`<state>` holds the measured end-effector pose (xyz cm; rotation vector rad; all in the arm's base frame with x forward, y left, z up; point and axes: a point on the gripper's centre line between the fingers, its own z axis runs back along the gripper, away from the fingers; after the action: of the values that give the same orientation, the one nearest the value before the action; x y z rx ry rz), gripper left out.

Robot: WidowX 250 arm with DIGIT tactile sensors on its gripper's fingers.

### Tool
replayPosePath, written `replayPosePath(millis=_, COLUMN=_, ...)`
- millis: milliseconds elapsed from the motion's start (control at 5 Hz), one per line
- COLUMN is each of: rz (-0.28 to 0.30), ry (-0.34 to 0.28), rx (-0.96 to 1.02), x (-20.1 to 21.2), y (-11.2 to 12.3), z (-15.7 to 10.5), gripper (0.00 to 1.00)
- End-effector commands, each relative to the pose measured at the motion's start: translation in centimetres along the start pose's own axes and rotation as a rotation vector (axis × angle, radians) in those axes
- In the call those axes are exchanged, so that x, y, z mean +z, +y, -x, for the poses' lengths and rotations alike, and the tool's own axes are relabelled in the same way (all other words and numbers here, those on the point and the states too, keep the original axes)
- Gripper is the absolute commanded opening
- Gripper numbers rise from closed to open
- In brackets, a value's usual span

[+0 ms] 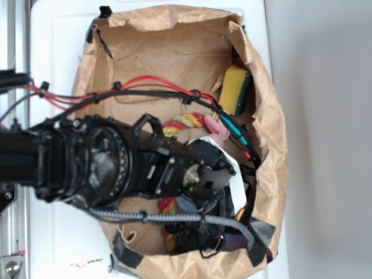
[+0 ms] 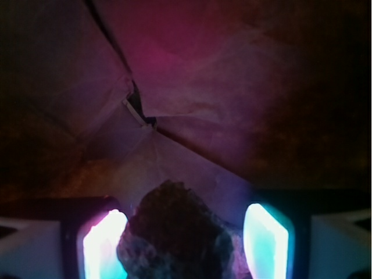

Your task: Grab the rock.

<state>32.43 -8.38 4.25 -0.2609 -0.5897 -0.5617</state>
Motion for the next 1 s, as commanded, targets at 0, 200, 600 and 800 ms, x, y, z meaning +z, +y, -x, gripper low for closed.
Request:
replayPosePath(millis=0, rz=-0.201, ry=-0.065, rx=0.273, x=6.8, y=-0.6, z=-2.2, gripper=0.00)
replayPosePath(millis=200, rz=-0.327, ry=-0.027, rx=0.496, x=10.4, y=-0.2, z=-2.3, gripper=0.00)
replayPosePath(millis=600, rz=-0.581, ry=0.087, rx=0.939, x=15.3, y=1.0, z=-3.7, gripper=0.00)
replayPosePath(millis=800, rz=-0.620, ry=0.187, rx=1.033, x=16.1, y=1.7, z=-4.2, gripper=0.00)
